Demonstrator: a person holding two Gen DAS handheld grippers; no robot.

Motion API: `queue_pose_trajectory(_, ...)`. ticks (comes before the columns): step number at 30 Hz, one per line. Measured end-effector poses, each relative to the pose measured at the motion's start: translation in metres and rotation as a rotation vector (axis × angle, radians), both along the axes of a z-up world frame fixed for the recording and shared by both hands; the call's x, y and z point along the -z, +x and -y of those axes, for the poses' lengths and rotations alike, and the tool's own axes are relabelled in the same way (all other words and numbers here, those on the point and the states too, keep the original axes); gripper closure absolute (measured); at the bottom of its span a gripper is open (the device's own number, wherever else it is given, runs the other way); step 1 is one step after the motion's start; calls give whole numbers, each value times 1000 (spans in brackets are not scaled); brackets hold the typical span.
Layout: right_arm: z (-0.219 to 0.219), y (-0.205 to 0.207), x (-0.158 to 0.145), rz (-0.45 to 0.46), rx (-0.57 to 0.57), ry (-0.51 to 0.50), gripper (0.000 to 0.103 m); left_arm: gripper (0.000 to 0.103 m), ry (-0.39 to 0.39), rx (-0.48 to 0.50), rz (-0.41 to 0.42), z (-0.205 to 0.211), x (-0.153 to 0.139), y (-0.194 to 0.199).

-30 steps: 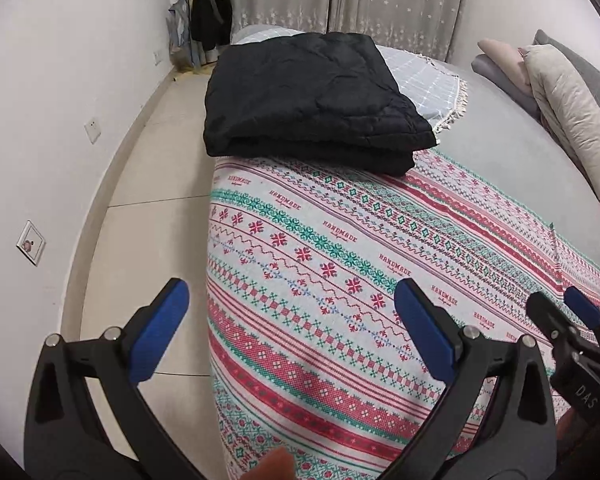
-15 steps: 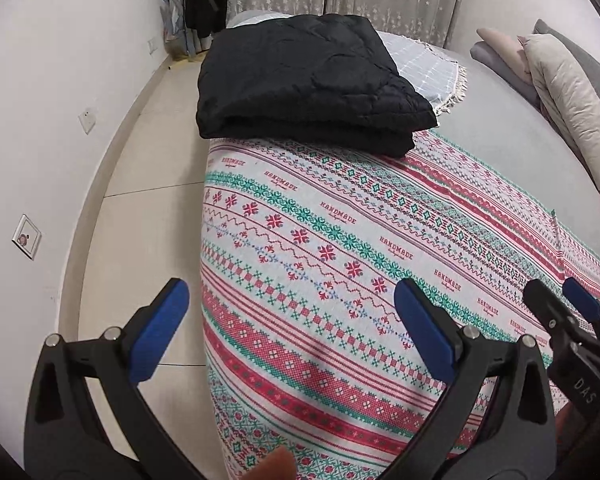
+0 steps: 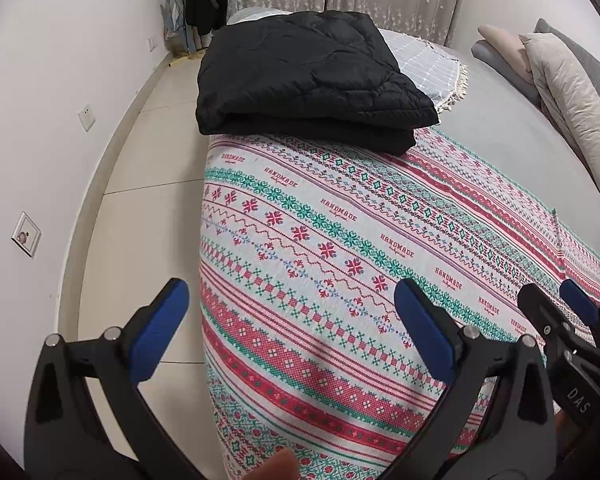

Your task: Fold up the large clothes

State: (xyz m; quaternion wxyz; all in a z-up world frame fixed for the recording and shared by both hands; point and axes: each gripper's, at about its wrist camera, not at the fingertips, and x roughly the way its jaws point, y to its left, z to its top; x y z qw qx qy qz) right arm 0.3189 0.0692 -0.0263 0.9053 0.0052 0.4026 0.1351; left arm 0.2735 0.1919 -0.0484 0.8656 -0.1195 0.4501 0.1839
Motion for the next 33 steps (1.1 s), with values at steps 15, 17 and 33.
queue_pose_trajectory(15, -1, -3, -2, 6, -10, 3, 14, 1, 3, 6, -12, 3, 2, 0)
queue_pose_trajectory(17, -1, -3, -2, 5, -11, 4, 14, 1, 3, 7, -14, 4, 2, 0)
queue_pose_trajectory(33, -3, -2, -3, 8, -13, 4, 14, 1, 2, 5, -29, 2, 6, 1)
